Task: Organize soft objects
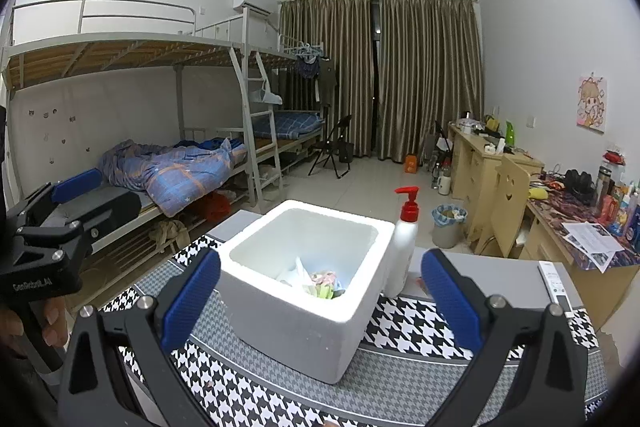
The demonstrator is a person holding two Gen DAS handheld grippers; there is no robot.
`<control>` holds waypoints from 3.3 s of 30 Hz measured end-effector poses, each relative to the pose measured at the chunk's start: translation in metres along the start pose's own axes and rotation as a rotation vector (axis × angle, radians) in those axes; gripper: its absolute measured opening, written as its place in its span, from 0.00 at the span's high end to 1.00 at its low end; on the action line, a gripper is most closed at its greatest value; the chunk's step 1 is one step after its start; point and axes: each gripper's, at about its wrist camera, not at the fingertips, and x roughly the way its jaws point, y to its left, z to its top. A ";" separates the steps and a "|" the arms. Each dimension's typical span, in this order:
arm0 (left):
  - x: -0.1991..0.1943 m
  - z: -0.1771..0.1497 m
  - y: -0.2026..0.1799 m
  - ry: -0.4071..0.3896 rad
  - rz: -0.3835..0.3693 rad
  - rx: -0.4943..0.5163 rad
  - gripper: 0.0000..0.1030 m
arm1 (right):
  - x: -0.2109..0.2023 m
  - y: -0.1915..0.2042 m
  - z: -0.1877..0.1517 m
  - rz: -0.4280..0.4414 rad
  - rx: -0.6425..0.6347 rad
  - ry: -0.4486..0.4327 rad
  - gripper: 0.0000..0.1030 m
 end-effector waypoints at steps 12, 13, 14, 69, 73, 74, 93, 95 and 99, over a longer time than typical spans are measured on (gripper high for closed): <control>-0.022 -0.002 -0.009 -0.029 -0.008 0.013 0.01 | -0.020 -0.003 -0.005 -0.022 -0.003 -0.030 0.01; -0.023 -0.002 -0.010 -0.031 -0.008 0.014 0.01 | -0.021 -0.004 -0.006 -0.022 -0.003 -0.032 0.01; -0.024 -0.002 -0.012 -0.031 -0.008 0.016 0.01 | -0.022 -0.005 -0.006 -0.024 -0.003 -0.034 0.01; -0.078 -0.049 -0.034 -0.049 -0.008 0.032 0.01 | -0.085 0.005 -0.061 -0.091 0.022 -0.094 0.01; -0.081 -0.054 -0.036 -0.056 -0.003 0.040 0.01 | -0.083 0.004 -0.068 -0.101 0.029 -0.089 0.01; -0.081 -0.054 -0.036 -0.056 -0.004 0.041 0.01 | -0.083 0.003 -0.069 -0.106 0.033 -0.087 0.01; -0.080 -0.077 -0.037 -0.023 -0.009 0.015 0.01 | -0.086 0.006 -0.092 -0.128 0.043 -0.074 0.01; -0.081 -0.078 -0.035 -0.022 -0.008 0.012 0.01 | -0.086 0.006 -0.095 -0.129 0.047 -0.071 0.01; -0.081 -0.081 -0.032 -0.019 -0.004 0.007 0.01 | -0.086 0.004 -0.100 -0.131 0.054 -0.063 0.01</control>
